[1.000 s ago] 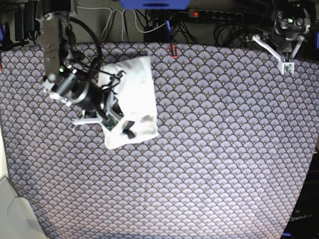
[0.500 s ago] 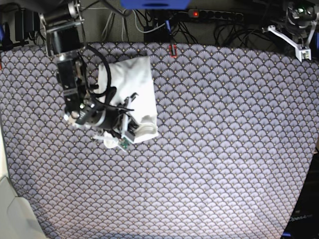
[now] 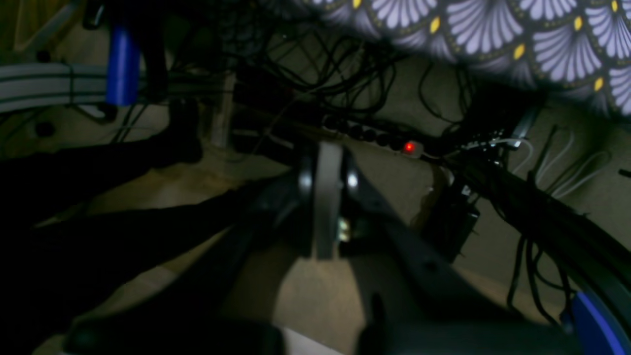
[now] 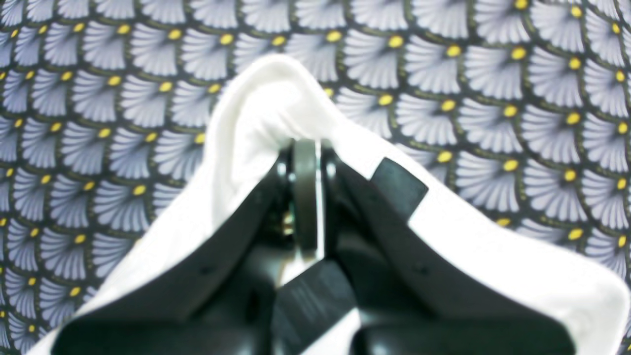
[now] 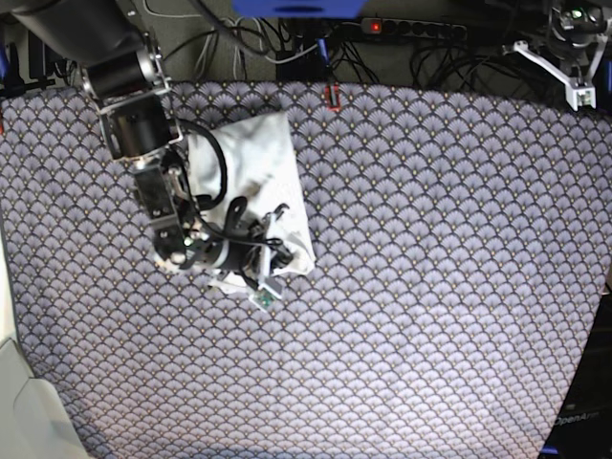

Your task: Fold the T-shirt properly

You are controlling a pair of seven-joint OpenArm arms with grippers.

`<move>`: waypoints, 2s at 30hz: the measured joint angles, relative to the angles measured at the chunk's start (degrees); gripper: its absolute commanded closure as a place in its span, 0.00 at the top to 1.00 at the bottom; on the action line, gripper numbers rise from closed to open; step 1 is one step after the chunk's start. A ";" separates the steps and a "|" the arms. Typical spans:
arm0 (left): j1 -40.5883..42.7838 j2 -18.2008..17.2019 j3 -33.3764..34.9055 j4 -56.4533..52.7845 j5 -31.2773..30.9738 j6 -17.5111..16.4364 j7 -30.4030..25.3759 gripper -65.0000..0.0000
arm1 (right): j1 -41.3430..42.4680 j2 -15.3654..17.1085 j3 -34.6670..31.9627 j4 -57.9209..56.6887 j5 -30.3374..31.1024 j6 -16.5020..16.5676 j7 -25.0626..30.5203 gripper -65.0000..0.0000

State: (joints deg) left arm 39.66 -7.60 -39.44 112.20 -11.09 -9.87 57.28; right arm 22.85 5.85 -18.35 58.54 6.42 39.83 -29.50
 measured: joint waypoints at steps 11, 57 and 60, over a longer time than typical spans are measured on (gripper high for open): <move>-0.48 0.02 0.28 -0.02 -0.50 0.02 -0.07 0.00 | 1.03 4.00 0.28 1.99 -0.15 0.20 -0.48 0.00; -23.45 -0.63 36.92 -72.57 0.39 0.81 -42.75 0.00 | -58.69 9.27 29.59 6.91 0.42 -0.04 23.39 0.00; -26.84 -0.11 36.89 -81.48 0.39 0.83 -47.30 0.00 | -51.78 9.77 28.79 -9.66 -2.84 -0.33 32.20 0.00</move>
State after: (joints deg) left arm 12.82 -7.70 -2.55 30.72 -10.70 -9.04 9.98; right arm -28.93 15.62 10.44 48.88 3.57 39.51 2.70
